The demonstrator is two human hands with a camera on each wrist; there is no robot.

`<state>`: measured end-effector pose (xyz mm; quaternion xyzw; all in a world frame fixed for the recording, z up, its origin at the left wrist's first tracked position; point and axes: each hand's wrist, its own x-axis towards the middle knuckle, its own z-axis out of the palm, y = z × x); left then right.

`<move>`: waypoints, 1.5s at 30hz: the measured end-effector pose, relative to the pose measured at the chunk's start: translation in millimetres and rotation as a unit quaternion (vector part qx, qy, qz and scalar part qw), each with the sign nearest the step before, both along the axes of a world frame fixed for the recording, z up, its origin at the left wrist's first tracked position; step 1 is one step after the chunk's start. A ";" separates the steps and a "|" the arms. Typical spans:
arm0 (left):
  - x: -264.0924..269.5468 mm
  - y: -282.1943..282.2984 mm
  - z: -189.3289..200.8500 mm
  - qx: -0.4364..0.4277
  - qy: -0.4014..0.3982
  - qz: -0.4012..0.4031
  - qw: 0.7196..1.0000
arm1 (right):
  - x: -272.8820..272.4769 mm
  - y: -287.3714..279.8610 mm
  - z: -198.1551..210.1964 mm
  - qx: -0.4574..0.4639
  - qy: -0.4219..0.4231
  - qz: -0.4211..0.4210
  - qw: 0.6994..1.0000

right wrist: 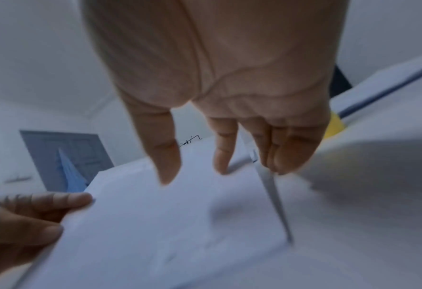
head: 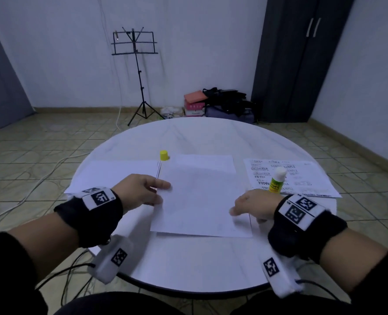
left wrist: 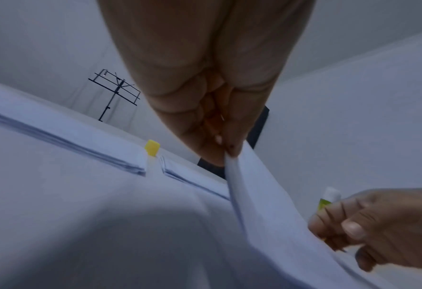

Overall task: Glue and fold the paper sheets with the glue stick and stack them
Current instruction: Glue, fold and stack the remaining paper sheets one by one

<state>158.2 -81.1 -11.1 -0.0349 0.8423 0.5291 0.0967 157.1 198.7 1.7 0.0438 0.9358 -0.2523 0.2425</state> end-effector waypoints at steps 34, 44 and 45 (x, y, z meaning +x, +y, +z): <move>-125.5 55.7 -4.2 -0.538 -0.075 -0.103 0.833 | -93.1 -45.4 -0.7 0.276 0.076 0.101 0.953; -84.3 123.6 6.1 -0.542 -0.009 -0.173 0.823 | -35.7 -6.4 -28.1 0.271 0.042 0.150 0.950; -82.0 131.4 7.9 -0.535 -0.004 -0.187 0.824 | -32.9 2.1 -28.7 0.251 0.039 0.148 0.956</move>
